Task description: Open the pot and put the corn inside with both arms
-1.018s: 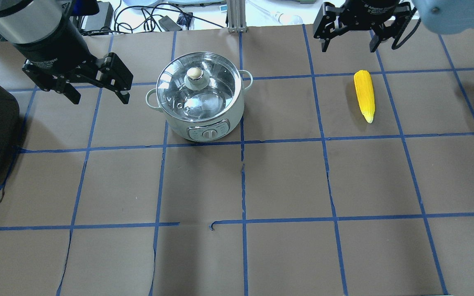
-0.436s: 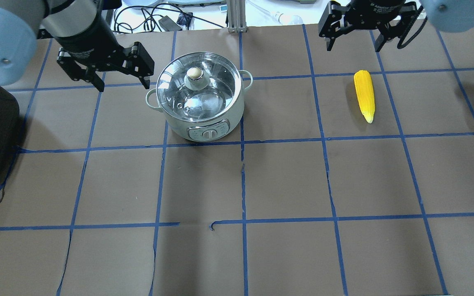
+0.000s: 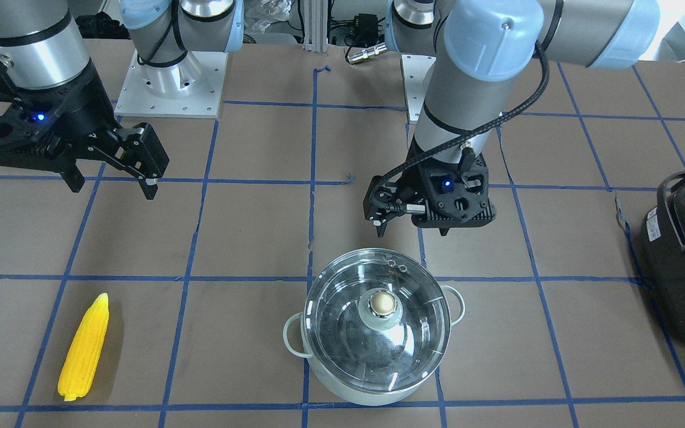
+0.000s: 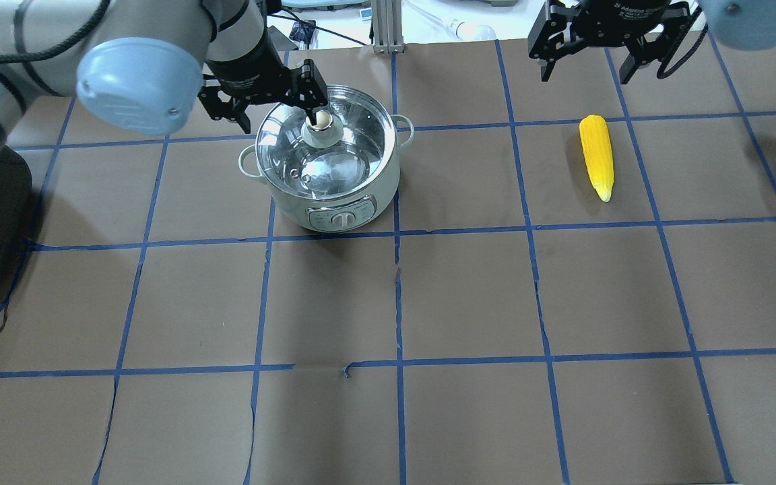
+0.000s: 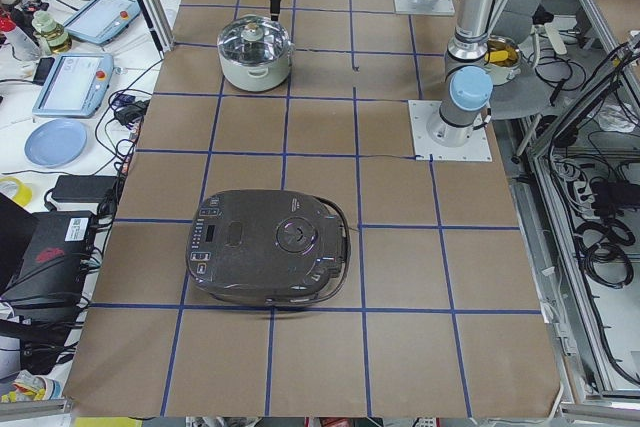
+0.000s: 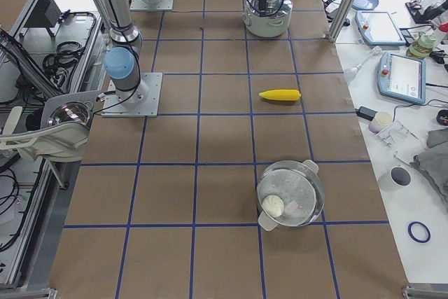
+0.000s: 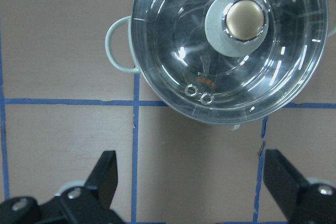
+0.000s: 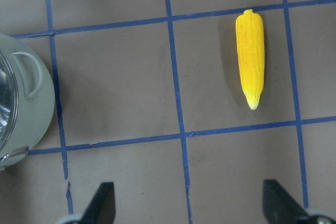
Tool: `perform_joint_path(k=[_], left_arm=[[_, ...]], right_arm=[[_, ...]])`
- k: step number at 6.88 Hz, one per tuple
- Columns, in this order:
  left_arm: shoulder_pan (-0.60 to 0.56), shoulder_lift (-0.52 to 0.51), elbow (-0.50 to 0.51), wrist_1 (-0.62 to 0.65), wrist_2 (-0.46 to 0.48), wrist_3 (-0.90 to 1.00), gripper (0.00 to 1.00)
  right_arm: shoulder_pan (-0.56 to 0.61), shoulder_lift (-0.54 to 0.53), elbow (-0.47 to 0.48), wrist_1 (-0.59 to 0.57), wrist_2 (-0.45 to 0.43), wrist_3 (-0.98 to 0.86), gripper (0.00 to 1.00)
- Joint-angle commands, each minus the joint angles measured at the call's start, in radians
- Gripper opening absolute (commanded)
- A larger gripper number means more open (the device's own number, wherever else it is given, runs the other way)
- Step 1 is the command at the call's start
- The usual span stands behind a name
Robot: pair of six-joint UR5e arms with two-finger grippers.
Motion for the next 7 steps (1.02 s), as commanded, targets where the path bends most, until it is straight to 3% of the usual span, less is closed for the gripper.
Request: perform_joint_path(k=[1, 4, 6, 7], left_arm=[[-0.025, -0.108, 0.029, 0.07, 0.008, -0.014, 1.0], [-0.025, -0.208, 0.06, 0.133, 0.014, -0.014, 1.0], [-0.025, -0.22, 0.061, 0.146, 0.015, -0.015, 1.0], [-0.025, -0.222, 0.06, 0.147, 0.015, -0.018, 0.92]], right_arm=[[-0.004, 0.0, 0.001, -0.001, -0.001, -0.005, 1.0], [-0.015, 0.002, -0.001, -0.01, 0.005, -0.007, 1.0], [-0.015, 0.006, -0.001, -0.01, 0.004, -0.007, 1.0], [-0.015, 0.006, 0.001, -0.01, 0.005, -0.005, 1.0]])
